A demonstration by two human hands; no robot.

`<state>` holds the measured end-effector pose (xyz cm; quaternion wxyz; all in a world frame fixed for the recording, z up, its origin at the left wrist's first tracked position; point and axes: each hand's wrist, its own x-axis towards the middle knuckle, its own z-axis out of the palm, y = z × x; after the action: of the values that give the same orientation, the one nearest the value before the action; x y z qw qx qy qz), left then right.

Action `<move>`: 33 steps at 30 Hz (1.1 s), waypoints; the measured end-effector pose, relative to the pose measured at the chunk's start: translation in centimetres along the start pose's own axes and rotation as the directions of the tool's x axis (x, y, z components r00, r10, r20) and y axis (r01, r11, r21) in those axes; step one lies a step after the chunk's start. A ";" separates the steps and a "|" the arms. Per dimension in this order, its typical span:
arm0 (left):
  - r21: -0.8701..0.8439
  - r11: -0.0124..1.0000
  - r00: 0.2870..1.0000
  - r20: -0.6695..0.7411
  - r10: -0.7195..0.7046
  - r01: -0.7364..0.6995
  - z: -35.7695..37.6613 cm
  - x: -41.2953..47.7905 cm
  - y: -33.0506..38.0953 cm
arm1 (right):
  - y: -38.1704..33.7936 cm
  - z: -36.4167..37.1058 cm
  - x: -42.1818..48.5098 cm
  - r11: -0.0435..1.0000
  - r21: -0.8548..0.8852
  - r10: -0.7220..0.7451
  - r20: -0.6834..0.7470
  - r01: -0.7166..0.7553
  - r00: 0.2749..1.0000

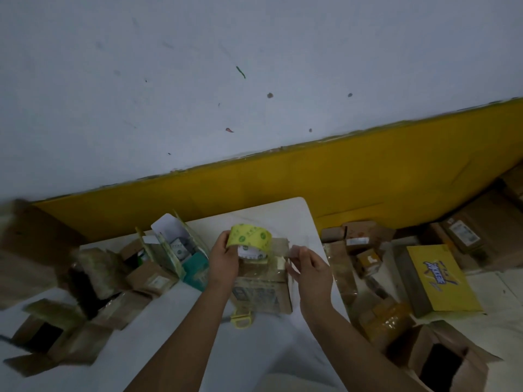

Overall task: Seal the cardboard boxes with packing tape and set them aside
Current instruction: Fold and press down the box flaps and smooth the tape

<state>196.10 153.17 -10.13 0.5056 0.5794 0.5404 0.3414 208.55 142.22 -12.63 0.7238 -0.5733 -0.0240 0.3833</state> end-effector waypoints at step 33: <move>0.146 0.986 0.997 0.006 0.080 -0.080 -0.1 -0.7 0.1 | -0.4 3.2 2.9 0.753 -0.636 -0.128 0.113 0.171 0.985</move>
<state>195.89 152.52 -9.89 0.4478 0.6361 0.5402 0.3209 209.28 146.54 -12.40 0.5108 -0.7702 -0.2221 0.3106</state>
